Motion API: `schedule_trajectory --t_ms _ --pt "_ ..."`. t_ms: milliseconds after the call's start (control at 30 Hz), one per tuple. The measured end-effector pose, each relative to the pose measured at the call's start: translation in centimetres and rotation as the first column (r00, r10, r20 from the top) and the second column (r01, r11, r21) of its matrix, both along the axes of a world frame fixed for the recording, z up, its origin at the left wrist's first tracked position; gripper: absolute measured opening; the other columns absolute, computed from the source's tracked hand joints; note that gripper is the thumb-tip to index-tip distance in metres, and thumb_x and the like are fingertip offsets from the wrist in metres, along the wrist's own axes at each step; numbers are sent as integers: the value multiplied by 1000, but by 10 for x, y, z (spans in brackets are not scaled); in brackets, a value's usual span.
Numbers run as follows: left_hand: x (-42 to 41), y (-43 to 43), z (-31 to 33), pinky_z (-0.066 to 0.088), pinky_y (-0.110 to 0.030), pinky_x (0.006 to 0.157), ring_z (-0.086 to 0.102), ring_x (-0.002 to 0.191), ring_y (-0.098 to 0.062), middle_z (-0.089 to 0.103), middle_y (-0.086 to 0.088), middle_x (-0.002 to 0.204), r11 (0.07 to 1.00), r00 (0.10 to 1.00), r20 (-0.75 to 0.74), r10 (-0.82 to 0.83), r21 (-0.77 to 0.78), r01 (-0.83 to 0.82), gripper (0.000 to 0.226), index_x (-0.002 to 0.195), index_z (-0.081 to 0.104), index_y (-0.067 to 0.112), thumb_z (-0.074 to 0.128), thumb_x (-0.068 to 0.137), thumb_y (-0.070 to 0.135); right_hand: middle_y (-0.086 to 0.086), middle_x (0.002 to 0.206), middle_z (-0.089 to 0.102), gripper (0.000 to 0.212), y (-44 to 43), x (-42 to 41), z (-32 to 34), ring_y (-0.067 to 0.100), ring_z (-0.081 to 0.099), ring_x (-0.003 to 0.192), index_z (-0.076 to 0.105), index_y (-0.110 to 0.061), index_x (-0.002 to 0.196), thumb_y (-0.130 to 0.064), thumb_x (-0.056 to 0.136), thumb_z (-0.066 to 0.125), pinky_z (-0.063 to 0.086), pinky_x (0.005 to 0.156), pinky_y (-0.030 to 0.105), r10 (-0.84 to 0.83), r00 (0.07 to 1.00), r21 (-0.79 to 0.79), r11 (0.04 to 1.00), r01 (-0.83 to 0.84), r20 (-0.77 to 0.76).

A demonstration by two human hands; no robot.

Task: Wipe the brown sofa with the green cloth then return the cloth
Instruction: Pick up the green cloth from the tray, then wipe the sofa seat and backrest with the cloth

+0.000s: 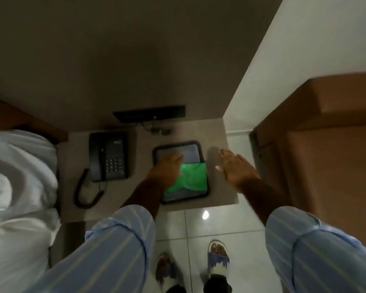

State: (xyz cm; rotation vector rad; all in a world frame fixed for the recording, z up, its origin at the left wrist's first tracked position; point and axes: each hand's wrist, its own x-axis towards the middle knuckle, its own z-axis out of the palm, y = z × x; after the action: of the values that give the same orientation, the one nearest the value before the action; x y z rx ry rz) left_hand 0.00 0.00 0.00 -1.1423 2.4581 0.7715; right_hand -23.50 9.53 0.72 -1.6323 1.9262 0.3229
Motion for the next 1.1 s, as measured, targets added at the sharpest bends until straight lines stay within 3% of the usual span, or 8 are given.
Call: schedule_trajectory --t_ms 200,400,533,633,700,767,867,1100 --pt "-2 15 -99 28 -45 119 27 144 -36 25 -15 159 990 987 99 -128 -40 133 71 145 38 13 68 86 37 15 178 12 72 42 12 -112 30 14 165 16 -4 169 -30 112 51 18 135 43 14 999 -14 1000 -14 32" --pt "-9 24 -112 44 -47 106 47 127 -39 50 -18 138 973 997 14 -82 -213 83 41 131 55 9 57 91 10 23 176 10 76 58 15 -128 38 13 164 16 4 167 -31 111 53 16 134 47 70 997 -120 990 -72 -26" --pt "-24 11 -71 45 -48 103 49 122 -37 51 -18 131 988 999 28 -20 -150 24 33 122 59 6 56 89 10 16 178 3 80 40 3 -94 30 5 166 7 -3 170 -42 113 47 7 135 41 63 998 -56 996 -64 -15" --pt "-33 9 -21 44 -47 105 47 126 -36 50 -17 136 980 1000 30 -6 -197 12 34 127 55 8 47 95 11 12 179 -1 72 35 -9 -45 25 0 166 3 -7 171 -42 116 34 2 135 41 18 998 -54 998 -21 -53" --pt "-44 11 19 49 -46 96 53 120 -36 53 -14 132 968 1000 -3 6 -251 -6 33 127 56 12 47 95 12 12 179 -6 70 38 -20 -4 24 -3 166 0 -7 171 -42 117 27 0 136 40 -18 995 -76 997 10 -103" --pt "-60 15 64 51 -46 88 58 112 -37 55 -14 127 965 998 -62 27 -260 -42 31 125 56 13 48 96 15 12 179 -8 71 45 -31 39 24 -4 166 0 -6 171 -45 117 25 -1 135 40 -55 990 -102 994 42 -132" --pt "-95 26 134 50 -48 93 58 110 -39 52 -17 131 981 982 -180 64 -168 -95 31 127 54 9 49 98 21 14 179 -3 74 59 -50 103 25 -1 166 4 -5 171 -49 116 26 2 136 42 -112 981 -179 980 83 -159" --pt "-202 77 257 47 -44 85 58 98 -39 56 -22 111 976 896 -441 -54 -215 -47 22 114 58 1 52 96 10 13 179 1 75 120 -132 218 24 2 166 9 -4 170 -51 115 29 2 134 41 -276 936 -313 928 201 -219"
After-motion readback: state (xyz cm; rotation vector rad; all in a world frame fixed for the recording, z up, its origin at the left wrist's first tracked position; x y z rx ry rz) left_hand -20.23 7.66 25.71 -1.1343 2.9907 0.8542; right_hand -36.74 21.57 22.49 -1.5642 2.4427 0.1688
